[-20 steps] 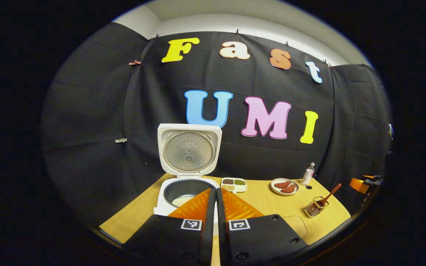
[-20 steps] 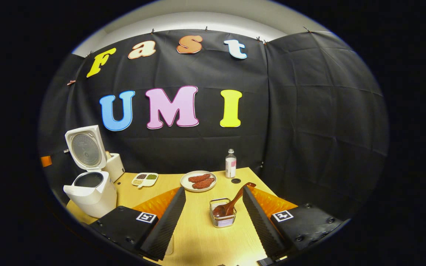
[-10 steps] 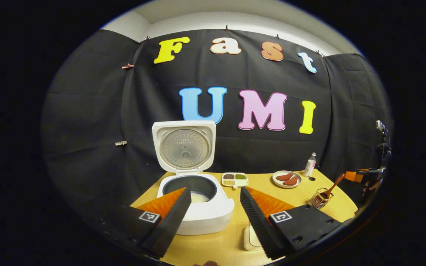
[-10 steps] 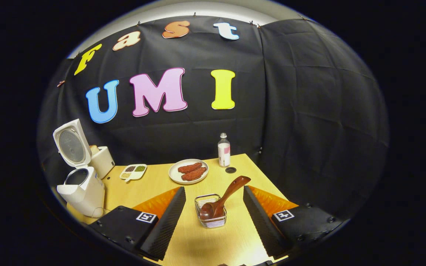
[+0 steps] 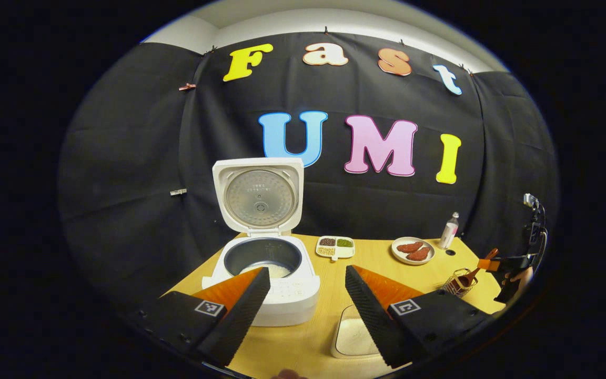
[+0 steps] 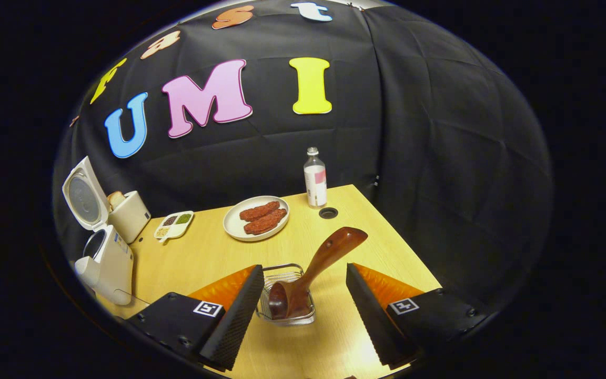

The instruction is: Close the left gripper, press the button to open the rice cooker; take a wooden spoon from the chopstick holder with the right hand, scoop a spoonful of rice and pour it into the rice cooker, then put the wooden spoon back into the chopstick holder.

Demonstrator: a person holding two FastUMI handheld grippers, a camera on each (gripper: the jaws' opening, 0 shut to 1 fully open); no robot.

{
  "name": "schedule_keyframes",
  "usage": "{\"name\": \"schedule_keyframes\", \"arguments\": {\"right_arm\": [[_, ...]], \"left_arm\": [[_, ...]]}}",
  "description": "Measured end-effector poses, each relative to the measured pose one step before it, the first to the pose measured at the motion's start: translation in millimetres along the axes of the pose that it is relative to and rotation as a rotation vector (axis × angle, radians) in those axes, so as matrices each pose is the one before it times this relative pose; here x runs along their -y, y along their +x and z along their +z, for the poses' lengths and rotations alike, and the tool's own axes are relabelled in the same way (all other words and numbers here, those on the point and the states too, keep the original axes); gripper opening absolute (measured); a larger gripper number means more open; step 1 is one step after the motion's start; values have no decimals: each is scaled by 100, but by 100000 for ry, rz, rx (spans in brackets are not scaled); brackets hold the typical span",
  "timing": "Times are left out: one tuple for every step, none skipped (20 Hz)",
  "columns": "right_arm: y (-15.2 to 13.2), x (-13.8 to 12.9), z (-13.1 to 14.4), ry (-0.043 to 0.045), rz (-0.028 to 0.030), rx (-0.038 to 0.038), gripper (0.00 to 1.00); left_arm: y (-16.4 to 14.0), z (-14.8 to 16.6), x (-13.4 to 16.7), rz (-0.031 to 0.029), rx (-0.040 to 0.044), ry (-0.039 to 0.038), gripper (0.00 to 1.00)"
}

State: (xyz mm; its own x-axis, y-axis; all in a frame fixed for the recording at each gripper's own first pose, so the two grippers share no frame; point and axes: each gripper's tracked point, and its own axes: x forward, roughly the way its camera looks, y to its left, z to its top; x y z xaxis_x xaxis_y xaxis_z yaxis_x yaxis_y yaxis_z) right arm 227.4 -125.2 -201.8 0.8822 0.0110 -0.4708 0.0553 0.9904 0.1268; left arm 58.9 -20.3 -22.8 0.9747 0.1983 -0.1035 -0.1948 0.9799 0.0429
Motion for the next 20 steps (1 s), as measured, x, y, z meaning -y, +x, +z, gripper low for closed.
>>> {"name": "schedule_keyframes", "arguments": {"right_arm": [[863,285,-268,2011,302,-1123,99],[786,173,-265,2455,458,-1028,99],[862,144,-13,2510,428,-727,99],[700,-46,41,2581,973,-735,99],[770,-49,-1,2185,841,-929,99],[678,-210,3,2311,1012,-670,97],[627,-492,-3,2390,2288,-757,96],[612,-472,-245,2303,2122,-1453,94],[345,-222,-197,1425,638,-1193,92],[273,-26,31,270,191,-548,89],[387,-127,142,219,-81,129,89],[513,155,246,-530,-641,-38,74],[-314,-25,-56,-211,-293,301,57],[-56,71,4,-313,-379,207,40],[-48,157,45,-254,-1049,-260,33],[-447,-69,-116,-119,407,-457,19],[-73,-32,-173,-111,68,-366,23],[-185,-35,331,-373,-332,575,20],[-484,-109,190,-461,-263,665,20],[-667,-305,664,-367,35,1847,17]], "left_arm": [[0,-273,404,327,-793,1384,99],[-6,-303,404,-124,-1274,708,99],[40,-424,415,-295,-1378,166,99],[59,-392,322,262,-1329,-30,99],[192,-340,98,774,-1040,-109,99],[76,-317,88,697,-1076,-180,98],[70,-444,299,303,-1254,-486,98],[15,-380,360,-547,-1143,-949,98],[-14,-410,488,-1149,-905,-873,98],[-24,-378,280,-459,-885,-299,99],[124,-558,115,228,-876,-8,98],[80,-449,130,109,-967,-28,98],[-244,-500,164,-281,-683,-227,98],[-129,-258,172,-235,-509,-270,98],[-42,-243,212,-444,-167,-93,98],[-69,-101,170,-564,45,91,98],[68,-84,73,-585,67,130,98],[13,30,24,-709,-86,110,98],[-59,1,70,-654,367,181,98],[17,135,18,-677,640,54,98]]}}
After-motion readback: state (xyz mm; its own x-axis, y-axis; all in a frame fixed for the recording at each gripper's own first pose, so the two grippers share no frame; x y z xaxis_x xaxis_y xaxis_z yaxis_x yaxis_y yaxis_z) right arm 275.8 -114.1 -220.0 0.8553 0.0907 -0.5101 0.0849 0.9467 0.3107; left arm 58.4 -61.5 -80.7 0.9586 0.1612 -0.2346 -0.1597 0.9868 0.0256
